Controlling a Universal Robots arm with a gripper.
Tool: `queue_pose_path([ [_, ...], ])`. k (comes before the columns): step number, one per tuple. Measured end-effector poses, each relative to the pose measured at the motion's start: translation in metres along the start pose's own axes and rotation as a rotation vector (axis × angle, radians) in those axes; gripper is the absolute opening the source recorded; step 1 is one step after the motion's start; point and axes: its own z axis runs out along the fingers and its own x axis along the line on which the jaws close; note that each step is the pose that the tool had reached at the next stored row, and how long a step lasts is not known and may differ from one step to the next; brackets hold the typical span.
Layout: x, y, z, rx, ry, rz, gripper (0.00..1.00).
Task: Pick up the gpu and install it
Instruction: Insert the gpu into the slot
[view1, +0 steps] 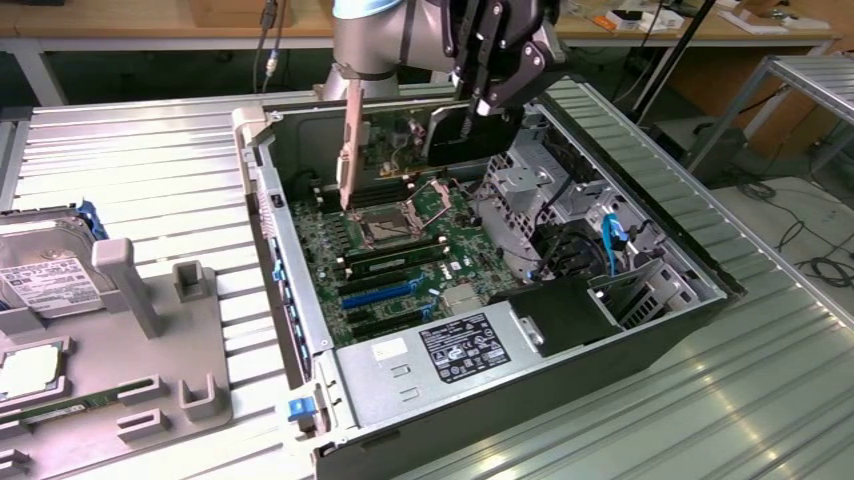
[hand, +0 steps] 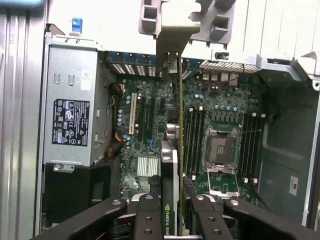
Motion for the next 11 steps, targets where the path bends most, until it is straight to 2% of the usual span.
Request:
queue_pose_path([
  [6, 0.0, 0.0002, 0.0077, 0.001, -0.001, 0.059, 0.27],
  [11, 0.0, 0.0031, 0.0173, 0.0041, -0.0011, 0.064, 0.27],
])
